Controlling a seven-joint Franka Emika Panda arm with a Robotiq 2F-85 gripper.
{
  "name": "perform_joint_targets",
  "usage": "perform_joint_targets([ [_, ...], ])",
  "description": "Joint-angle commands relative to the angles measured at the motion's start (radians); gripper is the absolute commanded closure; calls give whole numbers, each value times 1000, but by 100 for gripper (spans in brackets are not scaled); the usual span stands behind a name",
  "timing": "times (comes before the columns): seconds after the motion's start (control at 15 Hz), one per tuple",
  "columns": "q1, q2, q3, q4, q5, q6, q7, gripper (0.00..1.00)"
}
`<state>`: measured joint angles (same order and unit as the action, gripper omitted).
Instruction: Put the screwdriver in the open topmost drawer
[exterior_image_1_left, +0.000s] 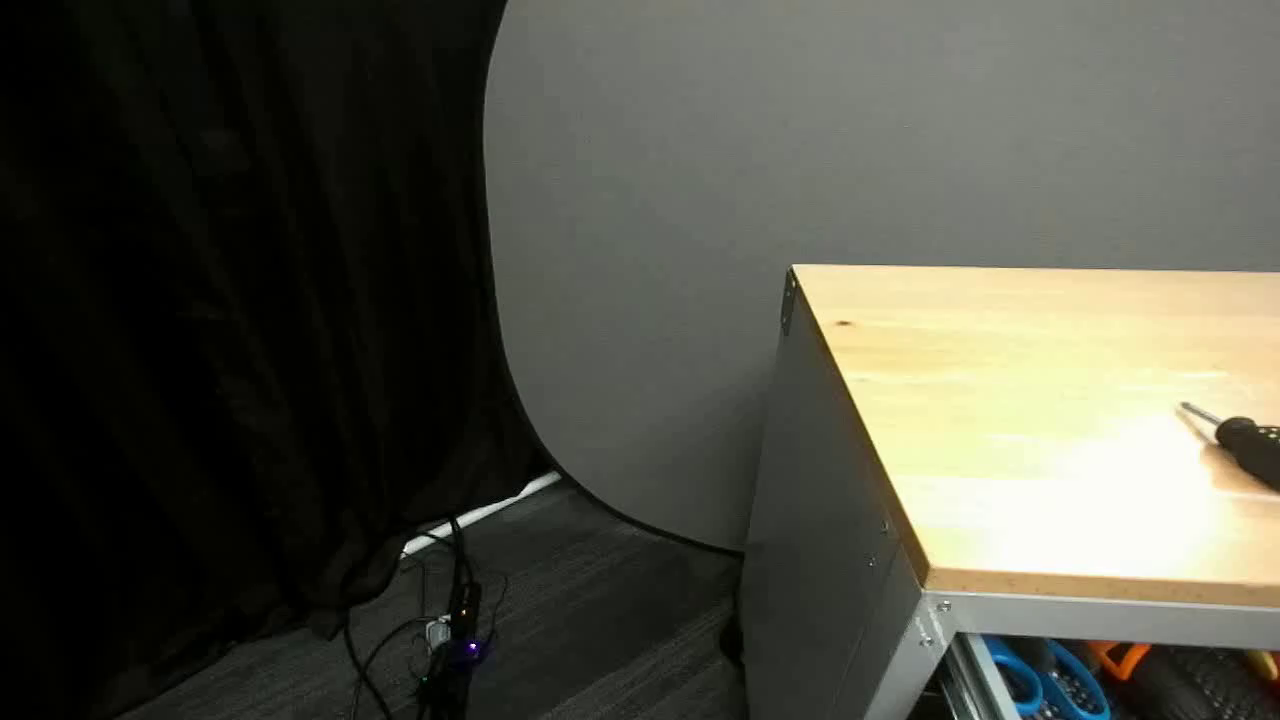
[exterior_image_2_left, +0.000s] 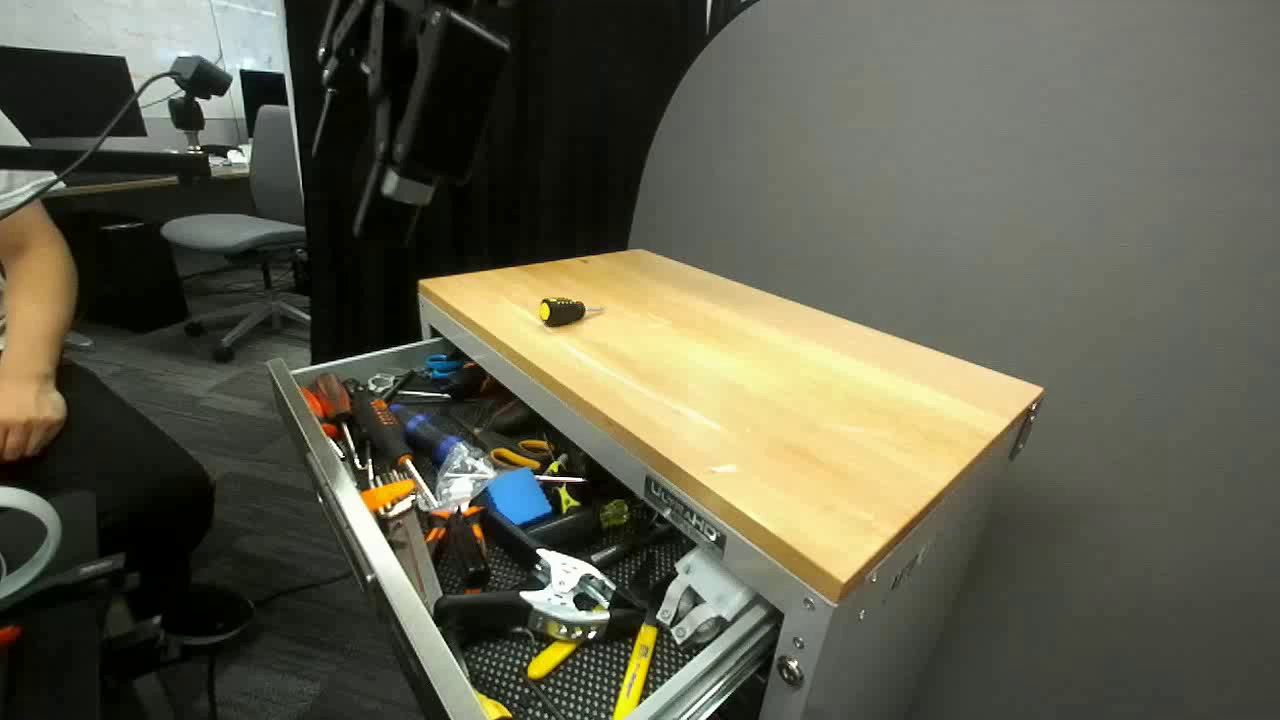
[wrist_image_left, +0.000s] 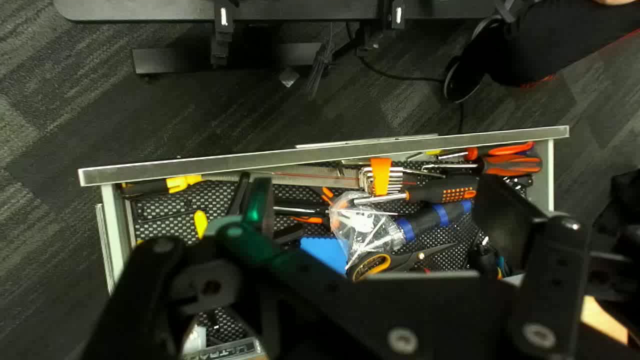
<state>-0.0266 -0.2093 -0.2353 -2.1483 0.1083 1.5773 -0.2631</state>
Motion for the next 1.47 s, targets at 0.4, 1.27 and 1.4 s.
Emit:
perform_joint_targets([
  [0.4,-9,18,68,2,0,64,32,0],
  [1.27,149,306,340,50,-34,598,125,0],
  [1.4,158,341,355,60,-15,693,128,0],
])
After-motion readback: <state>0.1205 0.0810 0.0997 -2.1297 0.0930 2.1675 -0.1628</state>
